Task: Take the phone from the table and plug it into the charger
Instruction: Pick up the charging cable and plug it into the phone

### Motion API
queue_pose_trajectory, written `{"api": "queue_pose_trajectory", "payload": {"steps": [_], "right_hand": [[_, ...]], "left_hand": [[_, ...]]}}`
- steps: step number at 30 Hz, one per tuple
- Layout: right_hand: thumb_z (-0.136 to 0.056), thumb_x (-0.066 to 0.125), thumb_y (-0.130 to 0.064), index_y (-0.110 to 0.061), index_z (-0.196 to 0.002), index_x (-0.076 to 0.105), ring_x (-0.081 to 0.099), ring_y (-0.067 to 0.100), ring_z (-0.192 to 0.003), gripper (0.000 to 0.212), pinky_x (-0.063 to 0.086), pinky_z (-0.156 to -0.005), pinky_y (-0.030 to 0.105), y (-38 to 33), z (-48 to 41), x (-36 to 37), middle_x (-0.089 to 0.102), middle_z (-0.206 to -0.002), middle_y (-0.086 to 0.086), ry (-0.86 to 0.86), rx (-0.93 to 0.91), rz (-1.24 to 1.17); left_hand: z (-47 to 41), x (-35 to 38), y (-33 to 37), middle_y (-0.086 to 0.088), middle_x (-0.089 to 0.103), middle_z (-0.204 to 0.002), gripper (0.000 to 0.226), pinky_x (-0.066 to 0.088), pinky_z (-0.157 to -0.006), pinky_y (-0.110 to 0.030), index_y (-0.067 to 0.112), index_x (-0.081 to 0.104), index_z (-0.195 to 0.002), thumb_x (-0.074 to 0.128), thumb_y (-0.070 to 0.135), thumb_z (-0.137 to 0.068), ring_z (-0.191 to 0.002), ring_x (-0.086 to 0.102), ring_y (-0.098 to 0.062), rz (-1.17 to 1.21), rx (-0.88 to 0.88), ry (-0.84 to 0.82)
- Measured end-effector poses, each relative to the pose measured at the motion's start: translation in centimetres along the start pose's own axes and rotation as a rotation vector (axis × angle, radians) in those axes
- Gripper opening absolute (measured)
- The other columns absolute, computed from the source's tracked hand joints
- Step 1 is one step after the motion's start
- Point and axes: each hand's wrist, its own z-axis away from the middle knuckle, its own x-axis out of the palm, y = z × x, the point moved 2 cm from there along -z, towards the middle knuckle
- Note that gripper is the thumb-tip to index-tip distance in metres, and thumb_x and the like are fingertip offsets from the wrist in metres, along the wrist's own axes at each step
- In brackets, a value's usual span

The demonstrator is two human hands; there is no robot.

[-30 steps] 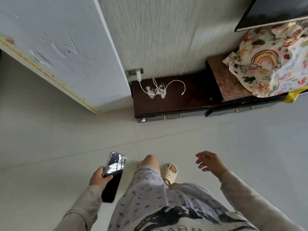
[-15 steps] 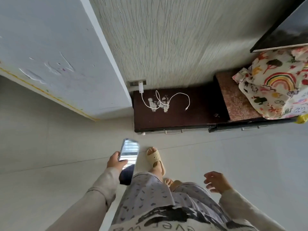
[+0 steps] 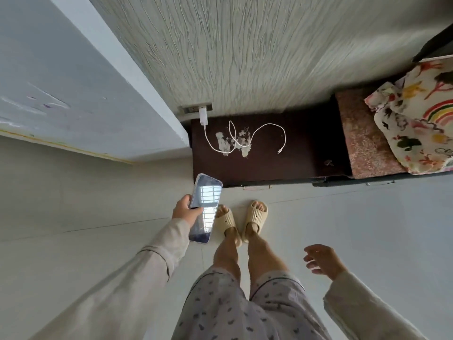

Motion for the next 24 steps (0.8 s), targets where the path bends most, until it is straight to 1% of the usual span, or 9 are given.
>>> {"api": "queue_pose_trajectory", "payload": {"steps": [4,8,9,11,13,14,16,18,24], "right_hand": [[-0.094,0.041,-0.002,-0.009,-0.078,0.050,0.045,-0.001,-0.020,0.020,0.033,-0.031,0.010,-3.7,-5.9,0.5,0.049,-0.061,0.008,-0.042,0.012,0.108],[-0.093,0.036,0.003,-0.011,-0.066,0.048,0.046,0.000,-0.021,0.033,0.030,-0.030,0.008,-9.2,-13.9,0.4,0.047,-0.062,0.012,-0.014,-0.133,0.329],[-0.093,0.036,0.002,-0.010,-0.067,0.051,0.052,0.004,-0.028,0.032,0.033,-0.035,0.010,-10.8,-16.1,0.5,0.049,-0.065,0.015,-0.006,-0.155,0.360],[-0.092,0.040,-0.004,-0.006,-0.086,0.062,0.069,0.019,-0.067,0.024,0.047,-0.058,0.018,-13.5,-20.3,0.6,0.061,-0.085,0.024,0.040,-0.140,0.364],[-0.091,0.041,-0.007,0.000,-0.109,0.064,0.061,0.034,-0.105,0.030,0.048,-0.087,0.032,-16.4,-24.3,0.7,0.064,-0.112,0.025,0.150,-0.247,0.549],[-0.091,0.040,-0.009,0.000,-0.113,0.063,0.058,0.036,-0.111,0.032,0.046,-0.092,0.035,-17.7,-25.9,0.8,0.063,-0.117,0.024,0.187,-0.283,0.600],[-0.091,0.038,-0.012,-0.006,-0.115,0.062,0.057,0.038,-0.112,0.034,0.046,-0.093,0.037,-19.9,-28.6,1.0,0.063,-0.120,0.023,0.263,-0.362,0.696],[-0.088,0.038,-0.011,-0.014,-0.121,0.057,0.057,0.040,-0.110,0.037,0.047,-0.090,0.040,-21.6,-30.9,1.0,0.062,-0.120,0.022,0.346,-0.429,0.761],[-0.086,0.044,-0.001,-0.010,-0.126,0.045,0.060,0.044,-0.103,0.041,0.049,-0.084,0.045,-24.2,-34.6,1.1,0.062,-0.115,0.025,0.486,-0.625,1.101]], "left_hand": [[-4.1,2.3,-1.3,-0.027,0.063,-0.107,0.016,0.041,-0.077,-0.034,0.006,0.046,-0.087,0.060,0.000,-0.081,-0.106,0.059,-0.043,0.022,-0.090,0.018],[-9.3,5.4,-2.0,-0.029,0.062,-0.116,0.015,0.042,-0.080,-0.034,0.005,0.049,-0.092,0.061,0.003,-0.082,-0.107,0.057,-0.042,0.027,-0.093,0.010],[-10.7,6.3,-2.1,-0.029,0.062,-0.116,0.016,0.045,-0.084,-0.038,0.003,0.052,-0.096,0.061,0.004,-0.083,-0.107,0.057,-0.042,0.037,-0.091,0.002],[-13.1,8.0,-2.1,-0.026,0.062,-0.114,0.020,0.047,-0.092,-0.047,0.001,0.053,-0.101,0.060,0.006,-0.083,-0.106,0.057,-0.042,0.084,-0.104,-0.023],[-15.8,9.9,-2.1,-0.018,0.064,-0.103,0.016,0.052,-0.082,-0.045,0.008,0.052,-0.098,0.059,0.007,-0.084,-0.097,0.059,-0.034,0.159,-0.105,-0.048],[-17.1,10.9,-2.0,-0.011,0.064,-0.094,0.015,0.053,-0.073,-0.036,0.011,0.051,-0.097,0.059,0.007,-0.084,-0.089,0.060,-0.028,0.185,-0.096,-0.058],[-19.4,12.5,-1.7,0.003,0.060,-0.081,0.015,0.046,-0.064,-0.024,0.014,0.051,-0.095,0.059,0.008,-0.084,-0.077,0.057,-0.014,0.219,-0.066,-0.061],[-21.4,14.0,-1.5,0.007,0.058,-0.079,0.014,0.043,-0.061,-0.021,0.015,0.051,-0.095,0.059,0.010,-0.085,-0.075,0.056,-0.007,0.229,-0.046,-0.067],[-24.5,15.3,-0.9,0.006,0.058,-0.079,0.013,0.045,-0.056,-0.015,0.012,0.051,-0.094,0.059,0.007,-0.085,-0.073,0.056,-0.004,0.265,0.007,-0.074]]}}
